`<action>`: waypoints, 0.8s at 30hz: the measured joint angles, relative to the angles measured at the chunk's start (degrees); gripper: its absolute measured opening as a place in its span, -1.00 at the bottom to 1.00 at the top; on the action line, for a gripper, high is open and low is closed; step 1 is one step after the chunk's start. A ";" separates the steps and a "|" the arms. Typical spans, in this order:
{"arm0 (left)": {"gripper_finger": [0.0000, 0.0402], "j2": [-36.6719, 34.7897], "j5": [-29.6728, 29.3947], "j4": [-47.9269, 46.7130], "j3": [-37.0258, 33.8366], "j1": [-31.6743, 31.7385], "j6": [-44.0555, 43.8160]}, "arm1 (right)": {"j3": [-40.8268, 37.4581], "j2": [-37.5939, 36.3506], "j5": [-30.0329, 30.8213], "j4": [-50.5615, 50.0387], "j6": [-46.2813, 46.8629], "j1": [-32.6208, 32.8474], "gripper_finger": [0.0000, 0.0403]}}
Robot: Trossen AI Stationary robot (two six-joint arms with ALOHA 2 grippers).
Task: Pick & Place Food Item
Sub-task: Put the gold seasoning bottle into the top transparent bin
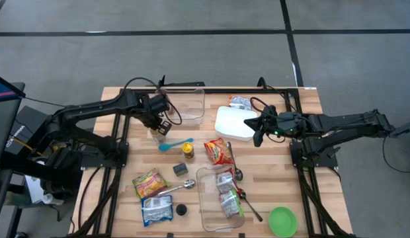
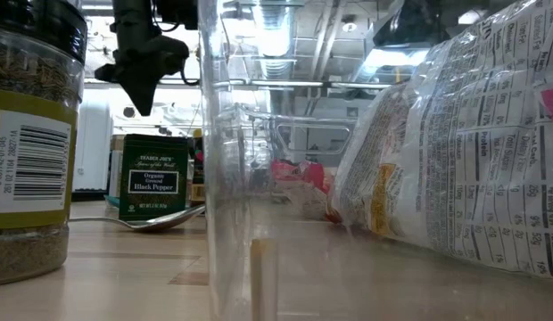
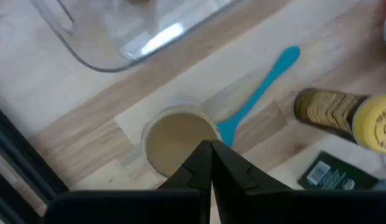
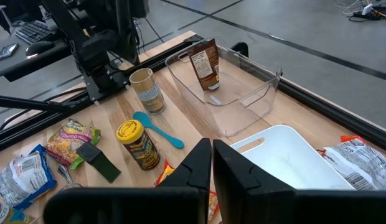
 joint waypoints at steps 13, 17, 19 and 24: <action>-1.00 0.00 1.07 -0.12 -3.09 -0.01 -0.18 | 0.01 -0.01 -0.01 0.00 0.02 -0.02 -0.95; -0.95 0.02 1.07 -0.12 -3.09 -0.01 -0.18 | 0.00 0.00 0.00 0.00 0.01 -0.02 -0.95; -0.88 0.01 1.07 -0.12 -3.09 -0.01 -0.18 | 0.01 0.00 0.00 0.00 0.01 -0.02 -0.95; -0.58 0.02 1.07 -0.12 -3.09 -0.01 -0.20 | 0.01 0.00 -0.01 0.00 0.02 -0.02 -0.95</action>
